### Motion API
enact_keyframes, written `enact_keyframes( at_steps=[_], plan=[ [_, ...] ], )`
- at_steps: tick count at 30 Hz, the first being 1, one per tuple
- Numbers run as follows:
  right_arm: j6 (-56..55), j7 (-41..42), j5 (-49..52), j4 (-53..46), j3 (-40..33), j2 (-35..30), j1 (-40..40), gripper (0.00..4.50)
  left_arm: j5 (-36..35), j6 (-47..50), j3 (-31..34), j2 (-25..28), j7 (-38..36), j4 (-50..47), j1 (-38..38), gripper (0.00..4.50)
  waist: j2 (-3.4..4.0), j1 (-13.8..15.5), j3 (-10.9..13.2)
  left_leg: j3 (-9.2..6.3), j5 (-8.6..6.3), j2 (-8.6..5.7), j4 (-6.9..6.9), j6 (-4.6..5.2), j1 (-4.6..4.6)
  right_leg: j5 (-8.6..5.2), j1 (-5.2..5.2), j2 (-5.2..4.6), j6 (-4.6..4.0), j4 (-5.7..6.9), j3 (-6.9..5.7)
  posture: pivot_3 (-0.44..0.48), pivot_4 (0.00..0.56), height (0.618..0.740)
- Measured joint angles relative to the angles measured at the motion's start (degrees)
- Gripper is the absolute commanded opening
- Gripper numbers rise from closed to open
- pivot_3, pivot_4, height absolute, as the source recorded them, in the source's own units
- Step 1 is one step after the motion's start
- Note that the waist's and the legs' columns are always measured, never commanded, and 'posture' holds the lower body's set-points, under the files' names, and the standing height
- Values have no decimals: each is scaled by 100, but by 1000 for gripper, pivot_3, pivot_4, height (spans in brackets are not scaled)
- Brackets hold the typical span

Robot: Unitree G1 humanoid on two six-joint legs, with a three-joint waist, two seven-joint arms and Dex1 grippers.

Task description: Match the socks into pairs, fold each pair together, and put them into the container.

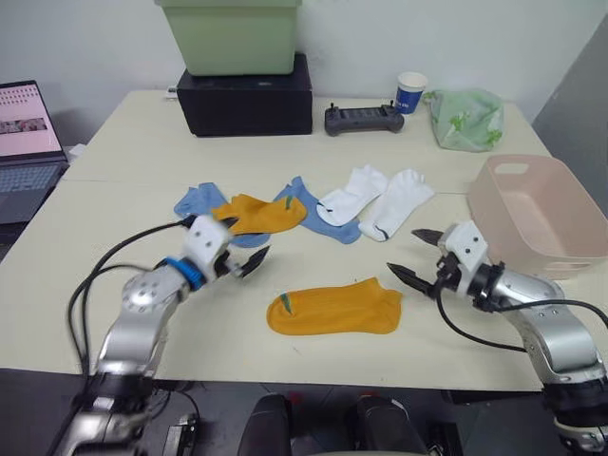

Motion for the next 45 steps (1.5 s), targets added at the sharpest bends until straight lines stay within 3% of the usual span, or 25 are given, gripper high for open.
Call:
enact_keyframes(
  at_steps=[8,11,23,29,38,41,45],
  plan=[
    [156,-124,-13,-150,59,12,41,4500,387,-54,-330,-670,380,1972,-1310,4484,0,-19,0,2,0,-6,3,0,0,1,-1,1,0,5,0,0,150,740],
    [188,-195,-18,-176,51,11,55,4500,452,-260,-331,-751,465,2445,-1485,3969,0,-16,0,-2,1,-4,3,0,0,1,-2,1,0,9,-3,0,150,740],
    [343,-322,-5,-292,-6,14,178,4500,439,-676,-133,-814,669,3352,-1948,27,0,-14,0,0,1,-5,4,-1,0,1,-3,1,0,13,-2,0,150,740],
    [371,-346,-3,-293,2,50,138,4500,305,-695,-52,-798,547,2987,-1871,27,0,-12,0,1,2,-3,4,-3,-1,1,-3,1,0,13,-2,0,150,740],
    [490,-281,75,-297,0,76,73,4500,-456,712,-153,-192,-549,-548,-425,27,0,-14,0,1,13,6,2,-21,2,0,-3,1,0,16,3,0,150,740],
    [539,-207,118,-296,4,74,85,4500,-798,1381,-594,-142,-855,-1798,141,27,0,0,0,0,5,-1,3,-8,2,0,1,-2,1,11,2,0,150,740],
    [533,-200,110,-286,59,81,73,4500,-612,1556,-1276,-590,-748,-1845,197,27,0,9,0,0,3,-8,6,-5,2,0,3,1,1,10,3,0,150,740]
  ],
)
